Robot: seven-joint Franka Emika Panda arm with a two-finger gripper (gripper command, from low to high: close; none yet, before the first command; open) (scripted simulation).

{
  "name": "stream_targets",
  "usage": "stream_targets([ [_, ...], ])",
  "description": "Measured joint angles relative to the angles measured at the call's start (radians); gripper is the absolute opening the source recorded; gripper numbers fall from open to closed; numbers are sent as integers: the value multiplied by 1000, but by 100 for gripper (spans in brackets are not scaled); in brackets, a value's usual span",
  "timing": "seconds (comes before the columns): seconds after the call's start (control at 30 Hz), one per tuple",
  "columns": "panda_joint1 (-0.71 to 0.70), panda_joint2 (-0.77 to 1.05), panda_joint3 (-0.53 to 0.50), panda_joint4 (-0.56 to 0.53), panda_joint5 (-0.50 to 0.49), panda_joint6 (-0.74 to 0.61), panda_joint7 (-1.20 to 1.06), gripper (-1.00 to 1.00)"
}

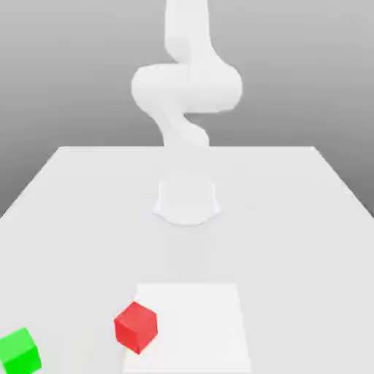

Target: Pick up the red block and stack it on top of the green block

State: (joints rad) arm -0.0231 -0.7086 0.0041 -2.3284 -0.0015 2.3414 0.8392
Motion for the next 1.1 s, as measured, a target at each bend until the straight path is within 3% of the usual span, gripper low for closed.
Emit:
stream_targets([
  [0.73,-151,804,-18,-251,1,367,334,0],
  [0.93,-157,1021,-14,-236,13,536,342,0],
  [0.97,-157,1040,-14,-233,14,552,341,-100],
  [1.1,-157,1040,-13,-233,13,553,343,-100],
])
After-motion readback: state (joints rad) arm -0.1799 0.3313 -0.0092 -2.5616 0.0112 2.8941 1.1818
